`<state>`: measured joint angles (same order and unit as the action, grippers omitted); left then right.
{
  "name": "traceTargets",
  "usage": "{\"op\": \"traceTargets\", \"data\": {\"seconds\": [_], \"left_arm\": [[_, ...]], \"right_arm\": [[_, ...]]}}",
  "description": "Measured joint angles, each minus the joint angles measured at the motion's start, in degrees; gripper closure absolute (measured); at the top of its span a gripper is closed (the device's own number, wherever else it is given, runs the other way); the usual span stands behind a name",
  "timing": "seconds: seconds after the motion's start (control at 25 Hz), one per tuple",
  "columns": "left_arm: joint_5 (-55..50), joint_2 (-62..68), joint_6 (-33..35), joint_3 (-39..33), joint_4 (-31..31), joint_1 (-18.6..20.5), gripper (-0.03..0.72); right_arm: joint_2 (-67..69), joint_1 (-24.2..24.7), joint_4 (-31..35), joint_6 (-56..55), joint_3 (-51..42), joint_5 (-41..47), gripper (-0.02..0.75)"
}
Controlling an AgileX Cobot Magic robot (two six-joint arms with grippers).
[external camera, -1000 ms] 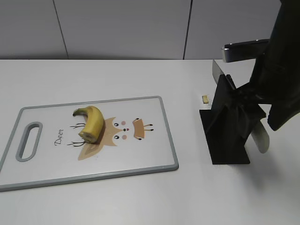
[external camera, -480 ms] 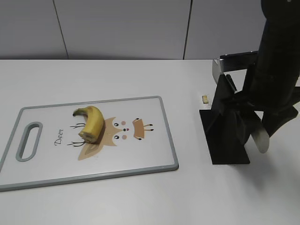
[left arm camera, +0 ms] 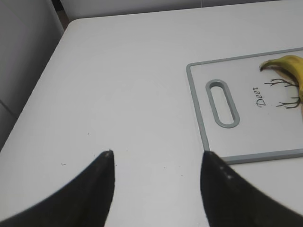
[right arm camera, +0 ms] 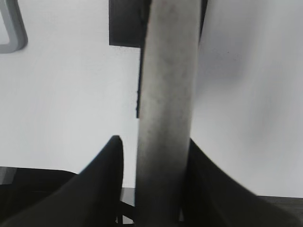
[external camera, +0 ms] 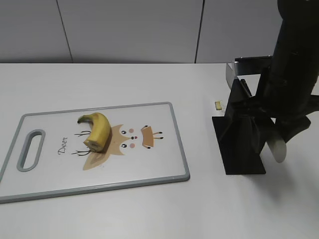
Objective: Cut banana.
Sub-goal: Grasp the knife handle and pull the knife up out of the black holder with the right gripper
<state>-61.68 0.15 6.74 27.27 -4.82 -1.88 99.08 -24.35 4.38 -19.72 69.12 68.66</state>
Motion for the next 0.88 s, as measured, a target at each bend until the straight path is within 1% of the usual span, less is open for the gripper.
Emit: {"op": "traceTargets", "data": {"seconds": [0.16, 0.32, 0.64, 0.88], "left_arm": [[0.0, 0.0, 0.0, 0.0, 0.0, 0.0, 0.135], [0.0, 0.0, 0.0, 0.0, 0.0, 0.0, 0.135], [0.0, 0.0, 0.0, 0.0, -0.1, 0.0, 0.135], [0.0, 0.0, 0.0, 0.0, -0.1, 0.0, 0.135]], "right_arm": [[0.0, 0.0, 0.0, -0.5, 0.0, 0.1, 0.479], [0.0, 0.1, -0.1, -1.6, 0.0, 0.6, 0.562], [0.0, 0.1, -0.1, -2.1, 0.1, 0.6, 0.562], [-0.1, 0.1, -0.1, -2.2, 2.7, 1.4, 0.563]]}}
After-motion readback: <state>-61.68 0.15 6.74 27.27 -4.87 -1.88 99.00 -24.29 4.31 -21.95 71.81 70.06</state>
